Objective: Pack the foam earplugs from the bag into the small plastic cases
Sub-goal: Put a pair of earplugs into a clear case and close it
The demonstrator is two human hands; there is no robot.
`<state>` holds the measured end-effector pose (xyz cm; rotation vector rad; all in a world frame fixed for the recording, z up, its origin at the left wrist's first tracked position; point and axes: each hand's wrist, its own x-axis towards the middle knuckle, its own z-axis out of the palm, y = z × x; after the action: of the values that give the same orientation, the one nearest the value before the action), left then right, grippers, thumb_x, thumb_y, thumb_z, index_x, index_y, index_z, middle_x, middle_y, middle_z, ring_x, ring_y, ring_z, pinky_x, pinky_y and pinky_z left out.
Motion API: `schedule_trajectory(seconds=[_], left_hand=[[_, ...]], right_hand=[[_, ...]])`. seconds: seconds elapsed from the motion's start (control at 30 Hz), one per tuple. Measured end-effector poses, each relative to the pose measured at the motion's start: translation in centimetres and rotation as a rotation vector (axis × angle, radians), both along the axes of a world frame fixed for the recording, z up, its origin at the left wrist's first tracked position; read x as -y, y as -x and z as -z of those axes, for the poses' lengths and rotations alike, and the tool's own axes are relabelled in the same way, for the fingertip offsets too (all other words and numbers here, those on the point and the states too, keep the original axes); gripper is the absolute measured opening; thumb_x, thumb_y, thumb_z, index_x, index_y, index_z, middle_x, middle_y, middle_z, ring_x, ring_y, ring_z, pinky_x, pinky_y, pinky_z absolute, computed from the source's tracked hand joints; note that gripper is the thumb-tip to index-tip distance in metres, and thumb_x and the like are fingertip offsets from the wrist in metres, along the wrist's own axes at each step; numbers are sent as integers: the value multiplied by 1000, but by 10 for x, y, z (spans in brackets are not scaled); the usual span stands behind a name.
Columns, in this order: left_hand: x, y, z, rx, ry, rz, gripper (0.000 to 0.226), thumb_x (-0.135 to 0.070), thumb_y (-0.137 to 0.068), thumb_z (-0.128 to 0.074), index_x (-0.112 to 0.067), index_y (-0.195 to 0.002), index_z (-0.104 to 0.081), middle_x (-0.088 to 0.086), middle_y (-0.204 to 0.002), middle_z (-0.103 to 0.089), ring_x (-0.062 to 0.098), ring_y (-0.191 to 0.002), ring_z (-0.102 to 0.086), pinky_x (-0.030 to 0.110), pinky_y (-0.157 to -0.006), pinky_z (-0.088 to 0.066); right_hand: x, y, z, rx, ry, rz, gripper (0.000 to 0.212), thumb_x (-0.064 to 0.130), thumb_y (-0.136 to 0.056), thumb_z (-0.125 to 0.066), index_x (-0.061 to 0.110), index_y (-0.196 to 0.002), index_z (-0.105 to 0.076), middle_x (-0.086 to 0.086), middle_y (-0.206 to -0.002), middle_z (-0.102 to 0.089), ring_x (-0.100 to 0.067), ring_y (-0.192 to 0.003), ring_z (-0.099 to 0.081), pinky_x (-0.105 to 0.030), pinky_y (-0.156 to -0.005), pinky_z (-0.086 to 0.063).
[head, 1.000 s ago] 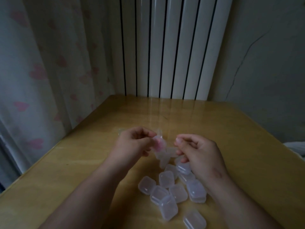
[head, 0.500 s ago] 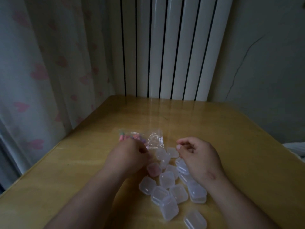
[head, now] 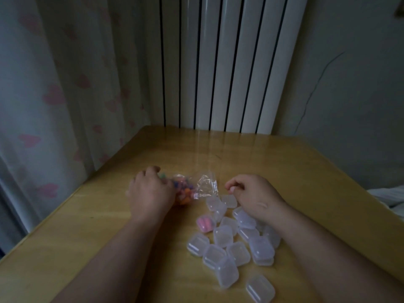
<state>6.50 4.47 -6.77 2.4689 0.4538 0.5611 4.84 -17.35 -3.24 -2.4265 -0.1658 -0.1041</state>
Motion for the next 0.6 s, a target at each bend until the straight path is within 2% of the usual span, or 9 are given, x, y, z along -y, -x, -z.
schedule_trajectory(seconds=[0.07,0.13,0.2,0.27,0.3,0.37,0.43,0.5,0.6], left_hand=[[0,-2,2,-148,-20,-57,56,-53,-92,-46,-15,-131,-57,17,-131,-57,37,-124,-47,42,-102,-36],[0,-5,5,-234,-30,-68,60,-59,-92,-38,-15,-125,-62,19,-130,-57,38,-123,-47,43,-101,-35],[0,-7,6,-249,-46,-56,56,-57,-93,-37,-17,-118,-66,16,-126,-58,37,-120,-47,43,-99,-36],[-1,-10,9,-225,-42,-16,48,-56,-91,-40,-21,-109,-69,13,-118,-63,35,-113,-52,42,-97,-41],[-1,-11,10,-195,-21,9,45,-55,-89,-43,-21,-103,-69,11,-111,-67,34,-107,-56,41,-94,-45],[-1,-12,10,-123,93,60,35,-50,-90,-49,-21,-93,-67,7,-96,-70,31,-95,-62,39,-86,-50],[-1,-12,10,-62,230,109,24,-43,-94,-53,-22,-90,-63,2,-89,-69,27,-89,-63,36,-78,-49],[0,-15,12,11,410,150,18,-38,-96,-55,-22,-91,-62,-1,-85,-69,21,-82,-65,34,-71,-49],[0,-20,18,71,573,210,19,-40,-95,-55,-24,-90,-62,1,-82,-71,21,-77,-69,41,-73,-58]], right_hand=[[-5,-12,-1,-50,30,-16,24,13,-97,-50,18,-105,-72,2,-110,-69,-14,-105,-60,-25,-90,-46],[-14,-22,-1,-84,66,-36,25,12,-96,-50,19,-105,-73,0,-110,-69,-16,-105,-61,-26,-90,-47],[-23,-30,0,-96,104,-61,25,11,-93,-52,23,-87,-73,2,-91,-70,-16,-89,-63,-23,-74,-48],[-33,-33,0,-93,125,-73,34,10,-89,-53,26,-61,-61,7,-65,-59,-13,-66,-57,-21,-55,-39],[-37,-35,0,-90,127,-72,36,10,-88,-54,26,-55,-56,8,-60,-55,-12,-61,-53,-21,-52,-37],[-42,-37,-1,-68,135,-73,32,11,-85,-57,26,-58,-59,10,-60,-56,-11,-61,-54,-20,-53,-36],[-46,-38,-3,-38,132,-80,25,9,-85,-57,27,-70,-67,12,-65,-58,-7,-62,-55,-17,-52,-37],[-49,-39,-5,-22,70,-87,20,7,-82,-62,24,-79,-72,11,-74,-65,-7,-69,-59,-18,-56,-45],[-53,-41,-4,-45,-45,-99,11,9,-79,-73,20,-82,-76,4,-85,-72,-16,-79,-66,-27,-68,-54]])
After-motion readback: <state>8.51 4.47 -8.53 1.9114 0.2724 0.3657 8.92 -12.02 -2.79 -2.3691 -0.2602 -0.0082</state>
